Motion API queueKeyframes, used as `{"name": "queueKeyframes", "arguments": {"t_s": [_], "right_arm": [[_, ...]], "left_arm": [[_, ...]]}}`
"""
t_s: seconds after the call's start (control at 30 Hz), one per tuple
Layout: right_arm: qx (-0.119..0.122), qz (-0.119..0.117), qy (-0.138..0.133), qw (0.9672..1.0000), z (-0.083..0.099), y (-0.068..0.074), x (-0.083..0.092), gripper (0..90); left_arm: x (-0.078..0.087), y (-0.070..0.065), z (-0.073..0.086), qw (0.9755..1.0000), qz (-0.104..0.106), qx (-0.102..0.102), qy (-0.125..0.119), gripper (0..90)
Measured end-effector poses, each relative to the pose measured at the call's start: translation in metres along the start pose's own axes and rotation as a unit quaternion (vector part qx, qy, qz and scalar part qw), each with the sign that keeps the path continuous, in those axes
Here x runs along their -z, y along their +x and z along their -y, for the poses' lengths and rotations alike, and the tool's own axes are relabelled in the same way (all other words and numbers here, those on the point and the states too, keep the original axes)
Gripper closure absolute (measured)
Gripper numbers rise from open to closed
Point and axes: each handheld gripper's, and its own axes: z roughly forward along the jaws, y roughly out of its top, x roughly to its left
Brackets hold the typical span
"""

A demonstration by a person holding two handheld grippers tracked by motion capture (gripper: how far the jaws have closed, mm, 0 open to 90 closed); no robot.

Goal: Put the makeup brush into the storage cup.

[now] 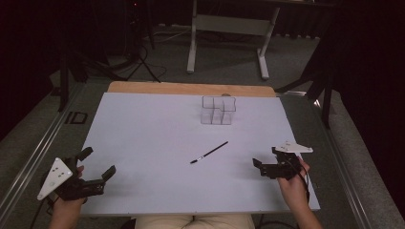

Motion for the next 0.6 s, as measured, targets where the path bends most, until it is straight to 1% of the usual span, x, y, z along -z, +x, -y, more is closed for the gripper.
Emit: {"name": "queueKeyframes", "arguments": {"t_s": [0.03,0.07,0.1,0.13,0.17,0.2,0.27,0.3,0.33,0.37,0.4,0.43,0.47,0.5,0.57,0.6], "right_arm": [[-0.007,0.017,0.016,0.9997,0.001,-0.002,-0.002,8.4],[-0.016,0.020,0.034,0.9991,0.002,-0.005,-0.004,8.4],[-0.025,0.022,0.044,0.9985,0.004,-0.009,-0.005,8.4],[-0.035,0.032,0.056,0.9973,0.005,-0.011,-0.006,8.4],[-0.039,0.035,0.070,0.9962,0.005,-0.014,-0.007,8.4],[-0.045,0.035,0.075,0.9956,0.005,-0.017,-0.007,8.4],[-0.060,0.027,0.097,0.9931,0.004,-0.022,-0.007,8.4],[-0.053,0.030,0.109,0.9922,0.003,-0.022,-0.006,8.4],[-0.041,0.032,0.126,0.9907,0.002,-0.022,-0.007,8.4],[-0.036,0.033,0.145,0.9882,0.002,-0.023,-0.009,8.4],[-0.034,0.028,0.165,0.9853,0.003,-0.024,-0.011,8.4],[-0.030,0.028,0.186,0.9817,0.004,-0.025,-0.012,8.4],[-0.027,0.030,0.198,0.9795,0.006,-0.027,-0.012,8.4],[-0.031,0.025,0.214,0.9759,0.007,-0.029,-0.012,8.4],[-0.037,0.008,0.236,0.9711,0.009,-0.034,-0.010,8.4],[-0.034,0.000,0.254,0.9667,0.009,-0.036,-0.009,8.4]], "left_arm": [[0.000,0.000,0.000,1.0000,0.001,0.001,0.000,1.6],[0.000,0.000,0.000,1.0000,0.001,0.003,-0.001,1.6],[0.000,0.000,0.000,1.0000,0.001,0.006,-0.001,1.5],[0.000,0.000,0.000,1.0000,0.000,0.006,-0.002,1.6],[0.000,0.000,0.000,1.0000,-0.002,0.006,-0.003,1.6],[-0.001,0.000,0.000,1.0000,-0.001,0.007,-0.003,1.6],[-0.001,0.000,0.000,1.0000,-0.002,0.006,-0.002,1.6],[-0.001,0.000,0.000,1.0000,-0.002,0.004,-0.001,1.6],[-0.001,-0.001,0.000,1.0000,-0.001,0.005,-0.001,1.6],[-0.001,0.000,0.000,1.0000,0.000,0.005,-0.001,1.6],[-0.002,0.000,0.000,1.0000,-0.002,0.005,-0.001,1.6],[-0.002,0.000,0.000,1.0000,-0.002,0.004,-0.001,1.6],[-0.002,0.000,0.000,1.0000,-0.003,0.005,-0.001,1.6],[-0.002,0.000,0.001,1.0000,-0.004,0.005,0.000,1.6],[-0.003,0.000,0.001,1.0000,-0.005,0.004,0.001,1.6],[-0.003,0.000,0.001,1.0000,-0.005,0.005,0.001,1.6]]}}
